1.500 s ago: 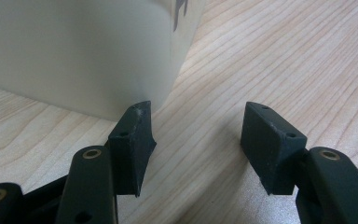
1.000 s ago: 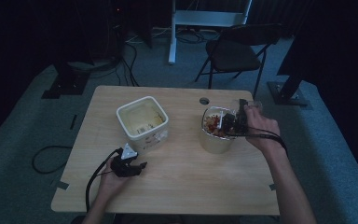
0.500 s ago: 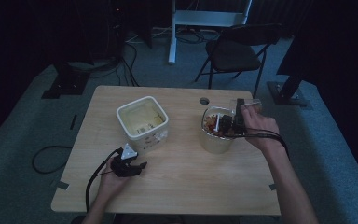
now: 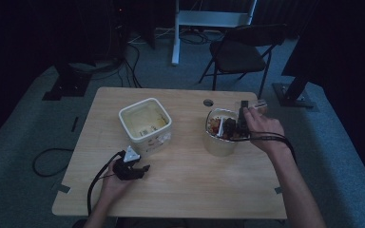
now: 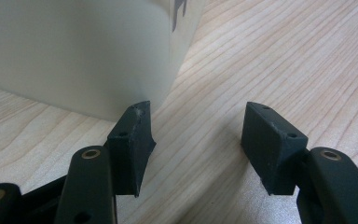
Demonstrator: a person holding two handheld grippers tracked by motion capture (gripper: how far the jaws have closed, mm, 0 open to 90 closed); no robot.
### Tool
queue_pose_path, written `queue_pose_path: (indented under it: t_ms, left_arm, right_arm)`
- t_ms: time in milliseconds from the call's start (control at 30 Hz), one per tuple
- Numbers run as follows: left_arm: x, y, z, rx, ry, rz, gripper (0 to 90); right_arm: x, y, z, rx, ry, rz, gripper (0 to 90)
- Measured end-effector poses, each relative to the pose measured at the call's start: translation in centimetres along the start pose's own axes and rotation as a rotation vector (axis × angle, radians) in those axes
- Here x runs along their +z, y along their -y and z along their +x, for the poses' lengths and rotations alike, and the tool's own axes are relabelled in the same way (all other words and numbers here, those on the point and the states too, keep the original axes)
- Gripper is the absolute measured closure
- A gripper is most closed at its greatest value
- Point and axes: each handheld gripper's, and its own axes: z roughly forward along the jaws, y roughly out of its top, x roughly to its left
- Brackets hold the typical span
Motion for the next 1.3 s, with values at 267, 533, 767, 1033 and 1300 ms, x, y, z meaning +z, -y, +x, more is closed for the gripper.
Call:
queue_pose_path:
  t_ms: [267, 533, 767, 1033, 1300]
  left_arm:
    - [0.00, 0.00, 0.00, 0.000, 0.000, 0.000, 43.9]
    - [0.00, 0.00, 0.00, 0.000, 0.000, 0.000, 43.8]
    - [0.00, -0.01, 0.00, 0.000, 0.000, 0.001, 43.8]
    - [0.00, -0.01, -0.01, -0.001, -0.001, 0.000, 43.8]
    - [0.00, -0.01, -0.01, 0.000, -0.001, 0.000, 43.7]
  right_arm:
    - [-0.12, -0.24, -0.01, -0.021, 0.008, 0.004, 37.3]
    - [-0.16, -0.63, -0.01, -0.046, 0.018, 0.005, 37.2]
    - [-0.27, -0.85, 0.06, -0.072, 0.024, 0.009, 37.3]
    - [-0.33, -0.82, 0.25, -0.052, 0.046, 0.000, 40.0]
    - [-0.34, -0.73, 0.27, -0.062, 0.058, 0.005, 40.6]
